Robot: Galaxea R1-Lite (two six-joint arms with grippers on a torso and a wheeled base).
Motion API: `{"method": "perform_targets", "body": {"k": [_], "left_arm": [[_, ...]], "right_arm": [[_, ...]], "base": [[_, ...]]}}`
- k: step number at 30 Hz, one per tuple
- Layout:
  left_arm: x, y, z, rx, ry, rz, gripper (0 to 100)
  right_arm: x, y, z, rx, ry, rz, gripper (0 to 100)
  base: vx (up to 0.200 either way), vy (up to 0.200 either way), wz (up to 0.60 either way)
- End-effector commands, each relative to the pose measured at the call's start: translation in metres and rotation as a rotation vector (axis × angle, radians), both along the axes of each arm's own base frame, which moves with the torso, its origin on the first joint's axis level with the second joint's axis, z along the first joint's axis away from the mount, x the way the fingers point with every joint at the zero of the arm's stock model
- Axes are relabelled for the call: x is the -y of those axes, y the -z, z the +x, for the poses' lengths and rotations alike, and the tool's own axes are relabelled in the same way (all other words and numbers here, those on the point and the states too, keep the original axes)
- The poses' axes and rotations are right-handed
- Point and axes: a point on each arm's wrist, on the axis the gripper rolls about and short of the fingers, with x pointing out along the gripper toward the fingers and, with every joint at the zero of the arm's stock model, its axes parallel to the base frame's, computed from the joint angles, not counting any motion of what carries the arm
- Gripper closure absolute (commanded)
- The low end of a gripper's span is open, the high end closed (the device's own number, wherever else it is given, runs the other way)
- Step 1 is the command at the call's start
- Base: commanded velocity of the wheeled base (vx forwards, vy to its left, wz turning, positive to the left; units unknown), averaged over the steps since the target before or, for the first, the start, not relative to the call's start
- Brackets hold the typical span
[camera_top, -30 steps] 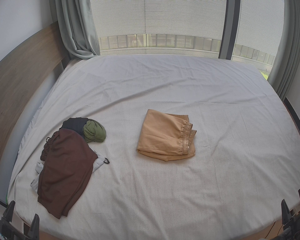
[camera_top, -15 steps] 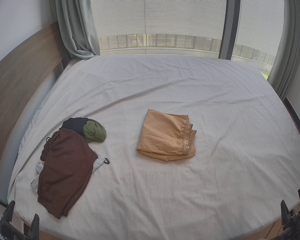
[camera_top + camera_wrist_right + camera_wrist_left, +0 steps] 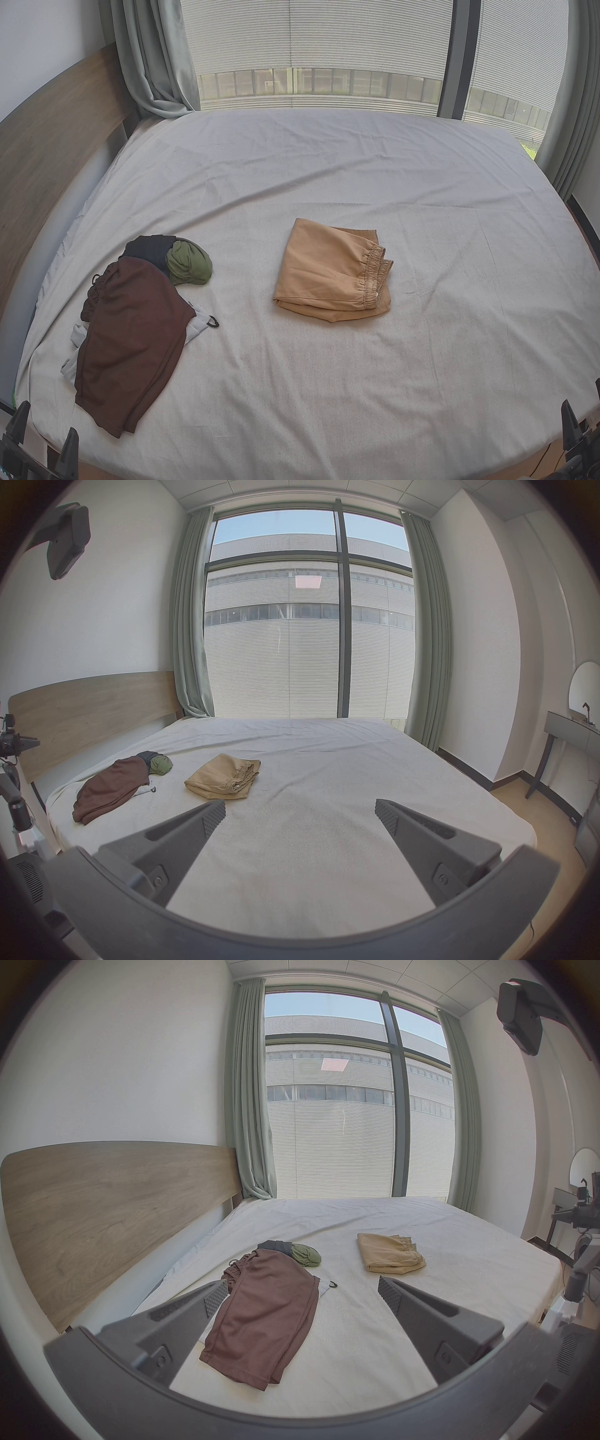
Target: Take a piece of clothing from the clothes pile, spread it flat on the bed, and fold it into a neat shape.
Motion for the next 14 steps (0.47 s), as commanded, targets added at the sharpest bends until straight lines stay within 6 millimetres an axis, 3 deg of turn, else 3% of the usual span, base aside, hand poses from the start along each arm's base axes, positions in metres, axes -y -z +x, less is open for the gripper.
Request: {"method": "perform_targets", "body": {"k": [1, 14], "left_arm": [[0.0, 0.0052, 0.0003, -0.004, 0.0, 0.0, 0], [0.0, 0.0055, 0.0003, -0.007, 0.0, 0.0, 0]], "right_arm": [[0.0, 0.0043, 0.0003, -0.005, 0.001, -0.001, 0], [0.0, 0.0041, 0.0003, -0.004, -0.001, 0.0, 0]], "base": [[0.0, 0.0, 0.0], [0.0, 0.0, 0.0]]}}
